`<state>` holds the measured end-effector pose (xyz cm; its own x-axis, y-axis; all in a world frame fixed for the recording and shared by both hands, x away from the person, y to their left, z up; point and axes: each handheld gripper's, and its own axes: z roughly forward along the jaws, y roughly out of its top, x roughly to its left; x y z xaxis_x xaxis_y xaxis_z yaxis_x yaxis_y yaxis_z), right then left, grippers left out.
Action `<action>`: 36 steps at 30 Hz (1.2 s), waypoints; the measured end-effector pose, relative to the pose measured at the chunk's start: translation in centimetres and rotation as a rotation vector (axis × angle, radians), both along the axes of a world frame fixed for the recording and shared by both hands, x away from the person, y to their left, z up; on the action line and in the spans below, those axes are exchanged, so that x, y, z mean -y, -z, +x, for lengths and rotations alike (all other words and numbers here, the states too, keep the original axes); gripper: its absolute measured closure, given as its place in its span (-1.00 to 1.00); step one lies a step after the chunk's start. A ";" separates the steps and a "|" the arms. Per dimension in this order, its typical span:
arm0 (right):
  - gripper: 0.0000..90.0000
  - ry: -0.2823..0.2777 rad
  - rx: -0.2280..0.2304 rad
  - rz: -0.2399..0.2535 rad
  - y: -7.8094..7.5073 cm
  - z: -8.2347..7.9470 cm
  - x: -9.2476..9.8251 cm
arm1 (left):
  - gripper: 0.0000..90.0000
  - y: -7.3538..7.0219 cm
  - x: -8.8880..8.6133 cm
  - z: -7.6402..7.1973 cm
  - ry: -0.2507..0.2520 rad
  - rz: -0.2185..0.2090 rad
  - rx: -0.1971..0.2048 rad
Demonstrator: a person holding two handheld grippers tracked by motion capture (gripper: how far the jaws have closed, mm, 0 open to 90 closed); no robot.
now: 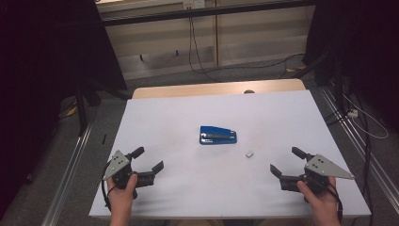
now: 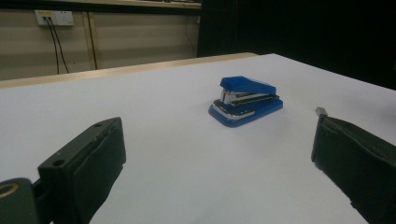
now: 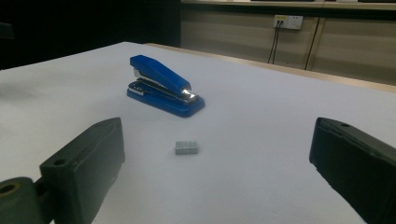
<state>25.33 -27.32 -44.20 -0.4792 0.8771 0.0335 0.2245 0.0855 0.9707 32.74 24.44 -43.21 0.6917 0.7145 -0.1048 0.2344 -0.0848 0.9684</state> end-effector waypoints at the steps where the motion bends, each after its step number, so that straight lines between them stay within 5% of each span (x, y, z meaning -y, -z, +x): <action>1: -0.93 -0.003 -0.004 0.005 0.0 0.0 0.0 | -0.93 0.0 0.0 0.0 0.001 -0.002 0.000; 16: -0.93 -0.013 -0.023 -0.005 0.2 0.1 -0.1 | -0.92 0.0 1.6 1.5 0.034 -0.049 -0.025; 36: -0.93 -0.021 -0.021 -0.022 0.4 1.0 -0.4 | -0.93 -0.6 6.1 4.3 0.123 0.010 -0.029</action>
<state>26.29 -26.96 -44.61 -0.4970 0.8674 0.0243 0.2427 0.1120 0.9636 37.01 18.30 -42.61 0.7710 0.6254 -0.1199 0.2500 -0.1240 0.9603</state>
